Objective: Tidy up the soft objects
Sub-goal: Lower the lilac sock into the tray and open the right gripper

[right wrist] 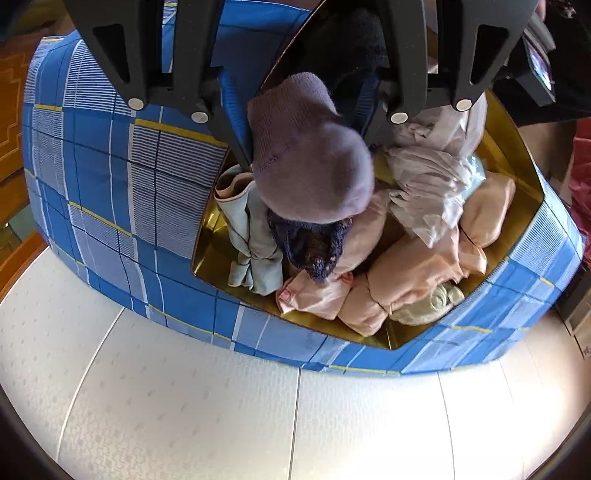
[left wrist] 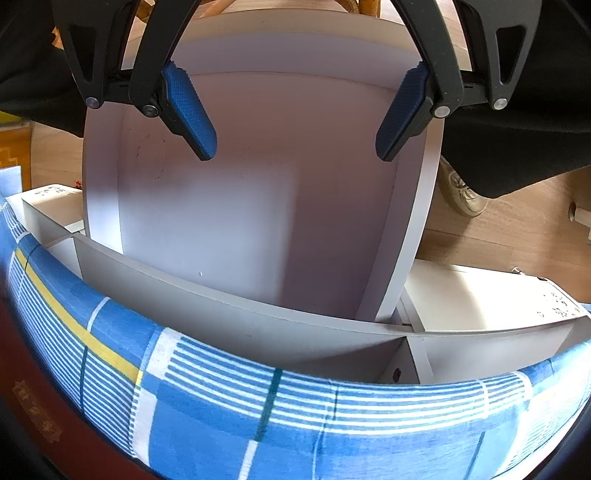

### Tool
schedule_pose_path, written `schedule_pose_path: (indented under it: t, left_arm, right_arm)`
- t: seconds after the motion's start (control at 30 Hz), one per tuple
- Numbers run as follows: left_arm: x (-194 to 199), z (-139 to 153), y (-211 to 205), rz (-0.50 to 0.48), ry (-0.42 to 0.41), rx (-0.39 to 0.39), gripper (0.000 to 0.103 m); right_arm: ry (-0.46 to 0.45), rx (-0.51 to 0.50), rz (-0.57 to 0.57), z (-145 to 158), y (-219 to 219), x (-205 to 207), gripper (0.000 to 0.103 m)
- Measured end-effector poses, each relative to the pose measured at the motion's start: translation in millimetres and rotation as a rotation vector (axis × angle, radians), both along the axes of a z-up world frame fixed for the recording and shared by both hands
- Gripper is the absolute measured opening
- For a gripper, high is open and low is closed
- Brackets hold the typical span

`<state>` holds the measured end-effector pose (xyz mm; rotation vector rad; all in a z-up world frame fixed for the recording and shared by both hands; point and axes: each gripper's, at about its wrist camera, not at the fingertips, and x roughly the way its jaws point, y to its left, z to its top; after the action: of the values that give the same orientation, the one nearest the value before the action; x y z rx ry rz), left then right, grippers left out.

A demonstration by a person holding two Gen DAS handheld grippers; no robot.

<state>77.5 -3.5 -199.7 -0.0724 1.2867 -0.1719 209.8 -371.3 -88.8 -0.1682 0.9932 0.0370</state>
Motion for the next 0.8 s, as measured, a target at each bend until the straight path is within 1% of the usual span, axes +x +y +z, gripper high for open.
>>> schedule_pose_path:
  t: [0.07,0.13,0.3,0.37,0.43,0.53,0.6,0.63,0.67,0.7,0.73,0.8]
  left_arm:
    - [-0.5,0.4,-0.5,-0.002,-0.002,0.001,0.088]
    - [-0.5,0.4,-0.5,0.0,-0.002,-0.001,0.088]
    - [-0.4,0.5,-0.1,0.001,-0.004,-0.001,0.088]
    - [-0.4,0.3,-0.4,0.001,-0.003,0.0,0.088]
    - [-0.2,1.6,-1.3,0.001,-0.003,0.001,0.088]
    - [-0.2,2.4,-2.5,-0.001,-0.005,0.003,0.088]
    - [-0.3,2.4,-2.6,-0.004,-0.006,0.005,0.088]
    - [-0.5,2.7,-3.3,-0.007,-0.008,0.01,0.088]
    - [-1.0,2.5,-3.1,-0.009,-0.008,0.011,0.088]
    - [-1.1,2.8,-3.0,-0.011,-0.009,0.012,0.089]
    - [-1.8,2.8,-2.7,-0.01,-0.01,0.011,0.088]
    - [-1.2,3.3,-1.1,-0.005,-0.01,0.008,0.088]
  right_arm:
    - [0.003,-0.027,-0.007,0.0,1.4,-1.6,0.053]
    - [-0.005,-0.029,-0.012,2.6,-0.3,-3.7,0.053]
    - [-0.047,0.035,-0.016,15.7,-11.2,-16.1,0.053]
    - [-0.053,0.059,-0.022,18.8,-13.8,-21.8,0.05]
    - [-0.058,0.088,-0.006,20.0,-12.9,-29.1,0.05]
    - [-0.054,0.066,0.018,14.4,-3.2,-38.6,0.05]
    - [-0.052,0.015,0.026,10.0,4.0,-39.0,0.045]
    - [-0.051,-0.016,0.029,8.0,7.7,-37.3,0.039]
    - [-0.041,-0.04,0.03,5.7,10.3,-33.0,0.036]
    - [-0.026,-0.044,0.023,3.5,10.9,-28.9,0.031]
    - [-0.006,-0.043,0.006,0.6,10.1,-23.1,0.028]
    - [0.017,-0.064,-0.021,-5.5,8.9,-10.6,0.028]
